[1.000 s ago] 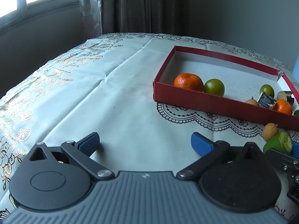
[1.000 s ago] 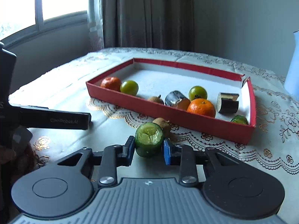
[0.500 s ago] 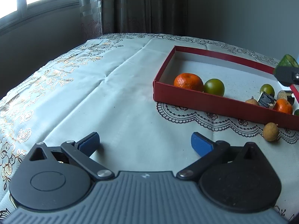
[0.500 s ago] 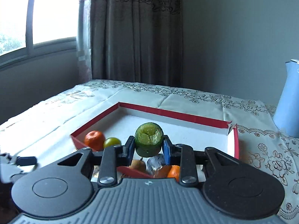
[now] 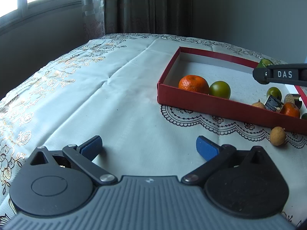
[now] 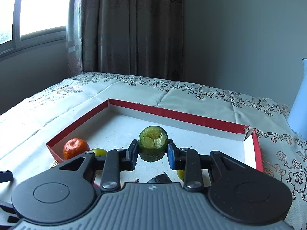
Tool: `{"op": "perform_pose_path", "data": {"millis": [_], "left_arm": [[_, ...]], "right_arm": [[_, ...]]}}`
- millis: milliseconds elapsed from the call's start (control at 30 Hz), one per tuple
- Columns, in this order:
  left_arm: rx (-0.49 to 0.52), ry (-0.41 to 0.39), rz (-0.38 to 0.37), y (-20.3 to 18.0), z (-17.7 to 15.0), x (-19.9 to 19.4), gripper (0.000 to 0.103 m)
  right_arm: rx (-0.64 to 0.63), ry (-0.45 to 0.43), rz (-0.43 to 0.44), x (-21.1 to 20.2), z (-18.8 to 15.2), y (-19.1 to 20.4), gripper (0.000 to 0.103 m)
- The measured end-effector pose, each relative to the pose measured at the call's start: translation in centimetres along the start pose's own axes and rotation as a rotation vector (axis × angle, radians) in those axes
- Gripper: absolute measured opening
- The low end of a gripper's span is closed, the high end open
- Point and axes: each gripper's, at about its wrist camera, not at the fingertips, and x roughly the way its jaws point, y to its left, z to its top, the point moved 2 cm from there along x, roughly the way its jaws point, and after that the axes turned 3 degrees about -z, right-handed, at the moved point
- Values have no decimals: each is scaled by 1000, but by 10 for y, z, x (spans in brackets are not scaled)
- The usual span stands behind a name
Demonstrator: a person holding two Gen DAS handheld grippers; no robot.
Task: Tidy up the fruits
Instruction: 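Lift the green piece and carry it above the red box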
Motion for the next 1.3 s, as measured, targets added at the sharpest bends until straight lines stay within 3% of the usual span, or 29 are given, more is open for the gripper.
{"op": "perform_pose_path", "data": {"millis": [300, 500, 833, 1100, 1300], "left_arm": [[-2, 1, -2, 0, 0, 1, 103], [-4, 2, -3, 0, 0, 1, 103], [-6, 3, -4, 1, 0, 2, 103], [-37, -15, -10, 4, -1, 0, 103], [-25, -17, -7, 4, -2, -2, 103]], "right_arm": [[-12, 17, -4, 13, -2, 5, 30], [26, -20, 9, 2, 1, -2, 30], [109, -164, 29, -58, 7, -32, 30], [151, -285, -37, -93, 7, -65, 30], [152, -269, -47, -86, 3, -69, 30]]}}
